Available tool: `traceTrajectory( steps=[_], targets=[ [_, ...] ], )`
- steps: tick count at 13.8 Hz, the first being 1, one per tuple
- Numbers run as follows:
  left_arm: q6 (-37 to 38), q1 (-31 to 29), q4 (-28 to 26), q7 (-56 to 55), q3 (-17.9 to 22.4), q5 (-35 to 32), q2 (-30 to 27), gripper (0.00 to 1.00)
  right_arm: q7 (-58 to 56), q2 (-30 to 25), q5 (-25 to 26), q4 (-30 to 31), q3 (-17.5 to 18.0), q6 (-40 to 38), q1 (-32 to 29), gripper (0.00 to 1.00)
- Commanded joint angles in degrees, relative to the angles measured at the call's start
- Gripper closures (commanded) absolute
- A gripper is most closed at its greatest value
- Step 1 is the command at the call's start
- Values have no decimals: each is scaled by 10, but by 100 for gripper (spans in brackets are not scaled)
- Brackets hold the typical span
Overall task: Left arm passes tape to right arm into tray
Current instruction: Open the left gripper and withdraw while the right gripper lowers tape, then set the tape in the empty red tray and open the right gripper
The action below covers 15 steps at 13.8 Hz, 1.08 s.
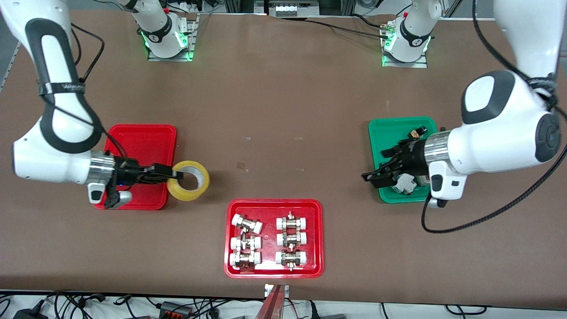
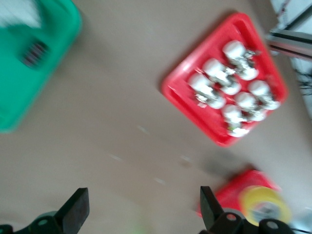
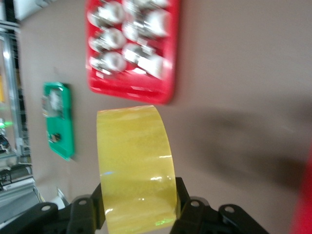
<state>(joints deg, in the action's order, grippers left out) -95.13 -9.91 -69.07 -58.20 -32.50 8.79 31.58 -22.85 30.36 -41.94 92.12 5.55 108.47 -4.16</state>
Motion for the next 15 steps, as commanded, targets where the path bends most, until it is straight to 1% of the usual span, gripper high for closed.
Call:
traceTrajectory(
  steps=[1, 3, 4, 5, 6, 7, 8, 9, 10, 11, 12, 13, 14, 15],
  targets=[
    [88, -14, -27, 127, 0, -107, -54, 0, -29, 18, 33, 1, 10, -47, -50, 100],
    [146, -41, -30, 305, -1, -189, -67, 0, -105, 46, 47, 2, 10, -62, -94, 100],
    [158, -51, -35, 367, 1, -209, -72, 0, -125, 57, 59, 2, 10, -74, -110, 100],
    [166, -62, -40, 385, -1, -211, -79, 0, -129, 63, 72, 2, 10, -90, -124, 100],
    [166, -71, -59, 385, -5, -210, -86, 0, -134, 65, 87, 2, 10, -100, -132, 100],
    [147, -79, -96, 385, -7, -211, -107, 0, -142, 66, 105, 2, 10, -104, -140, 100],
    [114, -83, -147, 389, -7, -210, -138, 0, -155, 70, 118, 4, 10, -104, -149, 100],
    [74, -97, -207, 391, -8, -208, -175, 0, -171, 77, 122, 12, 10, -101, -157, 100],
    [44, -105, -254, 392, -9, -207, -201, 0, -187, 84, 123, 17, 10, -95, -161, 100],
    [19, -107, -289, 395, -9, -204, -225, 0, -210, 93, 129, 18, 9, -88, -161, 99],
    [4, -107, -308, 395, -9, -204, -238, 0, -216, 94, 147, 18, 9, -81, -161, 95],
    [0, -110, -311, 396, -9, -203, -239, 0, -216, 93, 172, 18, 9, -72, -155, 62],
    [-1, -110, -303, 400, -9, -204, -238, 0, -215, 91, 198, 17, 9, -65, -153, 10],
    [-1, -109, -284, 417, -8, -204, -235, 0, -221, 91, 211, 17, 9, -57, -153, 0]
  ],
)
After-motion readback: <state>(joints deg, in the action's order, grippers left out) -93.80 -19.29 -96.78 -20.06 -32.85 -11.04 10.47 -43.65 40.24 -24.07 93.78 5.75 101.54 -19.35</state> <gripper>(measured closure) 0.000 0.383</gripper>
